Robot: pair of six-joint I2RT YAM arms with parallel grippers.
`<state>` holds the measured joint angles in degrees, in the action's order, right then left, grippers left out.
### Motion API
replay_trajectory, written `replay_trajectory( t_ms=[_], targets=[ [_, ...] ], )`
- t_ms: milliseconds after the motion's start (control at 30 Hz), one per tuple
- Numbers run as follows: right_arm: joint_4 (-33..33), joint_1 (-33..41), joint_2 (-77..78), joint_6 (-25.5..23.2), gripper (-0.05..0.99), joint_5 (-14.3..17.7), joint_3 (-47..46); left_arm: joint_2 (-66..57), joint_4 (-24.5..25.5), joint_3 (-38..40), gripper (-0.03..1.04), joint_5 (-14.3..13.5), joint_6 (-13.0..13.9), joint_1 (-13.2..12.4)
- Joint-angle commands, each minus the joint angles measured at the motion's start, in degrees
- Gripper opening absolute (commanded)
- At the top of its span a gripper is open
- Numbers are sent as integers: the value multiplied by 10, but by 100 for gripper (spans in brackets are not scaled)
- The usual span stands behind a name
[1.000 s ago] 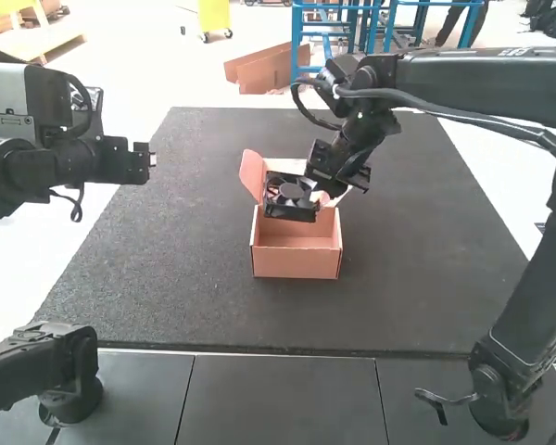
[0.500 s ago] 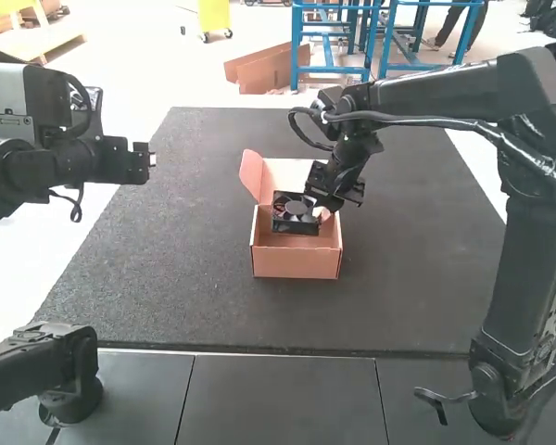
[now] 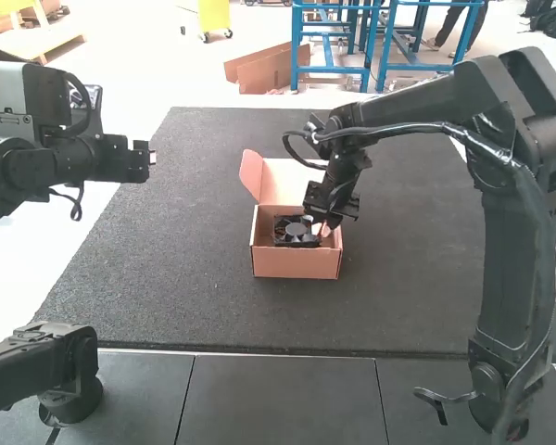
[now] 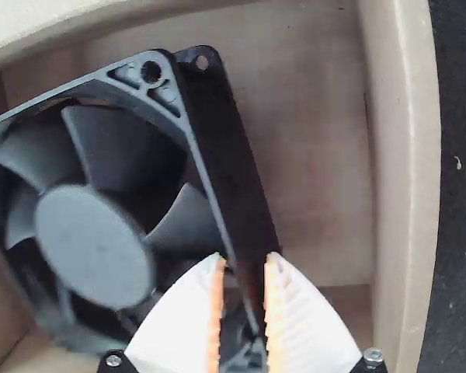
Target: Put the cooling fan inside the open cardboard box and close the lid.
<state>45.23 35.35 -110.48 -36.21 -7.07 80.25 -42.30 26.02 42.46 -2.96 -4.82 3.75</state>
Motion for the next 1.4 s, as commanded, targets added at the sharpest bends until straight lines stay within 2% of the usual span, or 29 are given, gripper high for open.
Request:
replay_trajectory(
  t_ms=[0, 67, 133, 233, 300, 367, 400, 500, 567, 700, 767, 800, 867, 1100, 1267, 1367],
  targets=[
    [-1, -2, 6, 9, 29, 0, 6, 6, -8, 43, 97, 27, -12, 0],
    [-1, -5, 6, 9, 40, -7, 16, 5, -15, 48, 97, 30, -12, 0],
    [-1, -5, 10, 14, 47, -21, 32, 1, -16, 48, 97, 30, -12, 0],
    [20, -6, 18, 25, 58, -58, 83, -9, -13, 45, 97, 31, -12, 0],
    [24, -6, 32, 32, 70, -73, 119, -16, -12, 39, 97, 32, -12, 0],
    [25, -13, 47, 41, 86, -74, 151, -24, -13, 35, 97, 36, -12, 0],
    [26, -19, 54, 46, 91, -73, 161, -30, -15, 34, 97, 37, -12, 0],
    [27, -41, 79, 67, 91, -58, 173, -48, -24, 30, 97, 41, -12, 0],
    [33, -57, 99, 98, 91, -35, 168, -61, -37, 27, 97, 42, -12, 1],
    [-2, -95, 150, 197, 91, 14, 112, -95, -62, 28, 97, 42, -12, 15],
    [-41, -112, 178, 273, 91, 36, 65, -114, -77, 29, 97, 42, -12, 26],
    [-59, -115, 189, 284, 91, 49, 45, -123, -85, 29, 97, 42, -12, 31],
    [-91, -124, 213, 297, 91, 63, 6, -145, -101, 30, 97, 42, -14, 44],
    [-198, -130, 255, 306, 91, 62, -90, -222, -165, 37, 97, 36, -24, 94],
    [-278, -130, 251, 307, 91, 62, -127, -285, -226, 43, 97, 27, -31, 111],
    [-295, -129, 229, 308, 91, 61, -124, -325, -254, 54, 97, 25, -31, 113]
  ],
)
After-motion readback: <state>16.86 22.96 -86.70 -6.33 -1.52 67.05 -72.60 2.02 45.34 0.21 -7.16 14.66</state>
